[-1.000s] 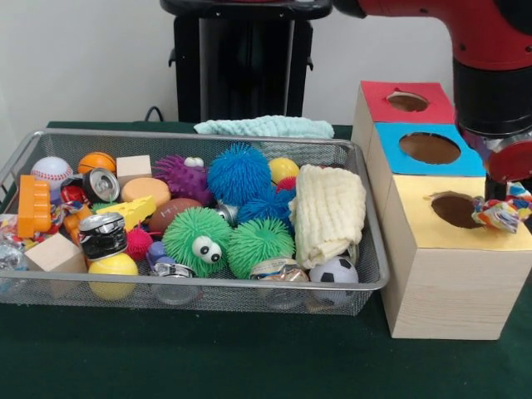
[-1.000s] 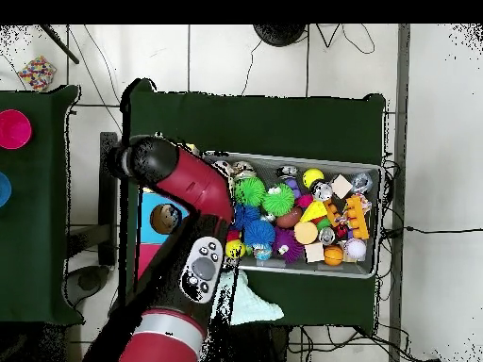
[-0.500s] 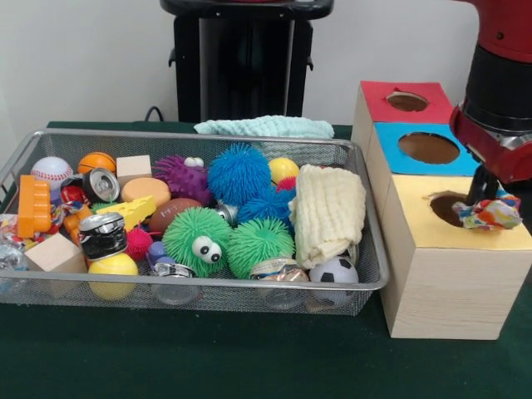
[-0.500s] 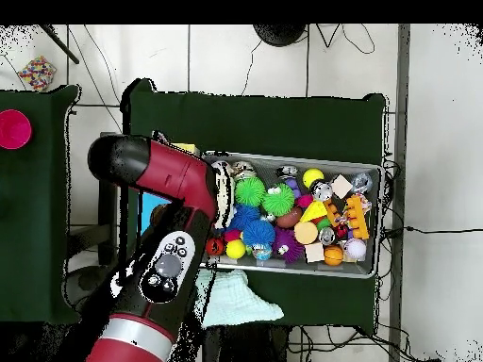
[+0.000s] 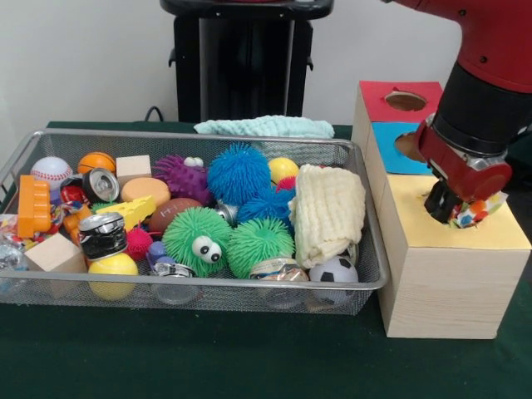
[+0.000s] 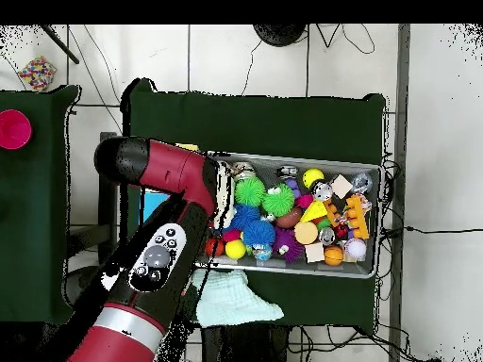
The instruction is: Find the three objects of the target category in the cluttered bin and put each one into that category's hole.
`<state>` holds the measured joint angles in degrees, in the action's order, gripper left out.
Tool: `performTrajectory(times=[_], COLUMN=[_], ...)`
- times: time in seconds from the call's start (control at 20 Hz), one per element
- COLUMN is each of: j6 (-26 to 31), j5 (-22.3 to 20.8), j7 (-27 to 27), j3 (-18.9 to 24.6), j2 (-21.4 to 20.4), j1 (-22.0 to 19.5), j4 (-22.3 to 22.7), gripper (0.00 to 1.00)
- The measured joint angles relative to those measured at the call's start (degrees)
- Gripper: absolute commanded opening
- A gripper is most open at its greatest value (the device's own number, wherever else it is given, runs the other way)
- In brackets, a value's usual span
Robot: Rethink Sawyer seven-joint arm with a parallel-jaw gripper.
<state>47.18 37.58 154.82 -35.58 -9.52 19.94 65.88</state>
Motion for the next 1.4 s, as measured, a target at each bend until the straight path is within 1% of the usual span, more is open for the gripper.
performTrajectory(times=[0.45,0.5,1.4], j6=[-0.05,-0.07,0.0], j5=[0.02,0.05,0.11], j7=[0.0,0.0,0.0], j3=[-0.22,-0.2,0.3], j2=[0.97,0.97,0.82], j1=[0.04,0.03,-0.42], j4=[-0.54,-0.66,-0.76], gripper=[0.0,1.0,1.0])
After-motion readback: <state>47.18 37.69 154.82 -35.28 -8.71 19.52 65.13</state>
